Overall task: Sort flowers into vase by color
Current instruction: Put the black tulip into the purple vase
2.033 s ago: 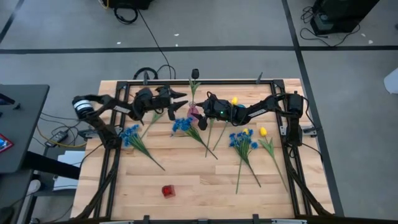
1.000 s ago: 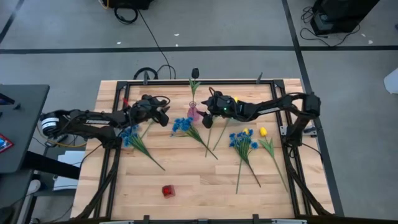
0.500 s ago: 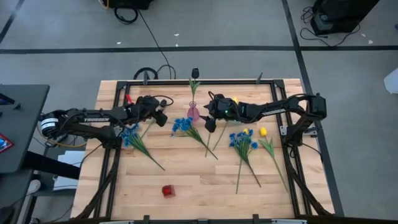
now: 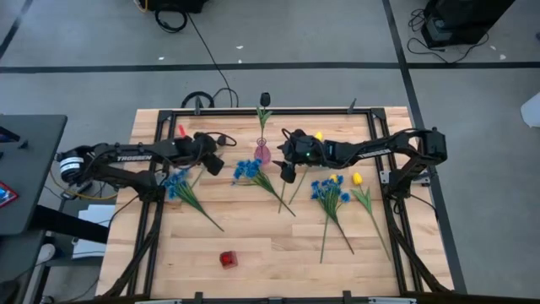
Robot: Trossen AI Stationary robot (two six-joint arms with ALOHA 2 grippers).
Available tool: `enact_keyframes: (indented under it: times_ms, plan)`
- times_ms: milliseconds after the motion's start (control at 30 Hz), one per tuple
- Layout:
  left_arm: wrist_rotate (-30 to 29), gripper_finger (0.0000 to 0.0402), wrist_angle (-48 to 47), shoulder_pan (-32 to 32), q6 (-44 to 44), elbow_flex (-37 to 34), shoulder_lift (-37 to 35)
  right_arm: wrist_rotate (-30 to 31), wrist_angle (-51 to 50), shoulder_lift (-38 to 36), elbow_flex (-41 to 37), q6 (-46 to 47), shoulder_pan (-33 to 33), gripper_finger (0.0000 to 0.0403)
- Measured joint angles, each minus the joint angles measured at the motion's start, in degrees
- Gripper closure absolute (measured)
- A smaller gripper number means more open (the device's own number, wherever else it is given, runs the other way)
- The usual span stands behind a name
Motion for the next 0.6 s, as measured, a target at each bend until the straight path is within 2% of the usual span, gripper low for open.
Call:
enact_keyframes:
  times_ms: [100, 267, 600]
  plan:
    - [-2.0, 0.022, -1.3, 0.5, 2.8, 1.5, 2.3, -0.9, 0.5, -0.1, 0.0, 0.0, 0.2, 0.0121]
    - [2.6, 0.022, 7.6, 3.3, 7.5, 1.7, 6.7, -1.5, 2.0, -0.1, 0.0, -1.3, 1.4, 0.0121]
    - [3.7, 0.0229, 12.5, 7.8, 10.5, 1.7, 14.2, -1.4, 3.5, -0.1, 0.0, -1.5, 3.2, 0.0121]
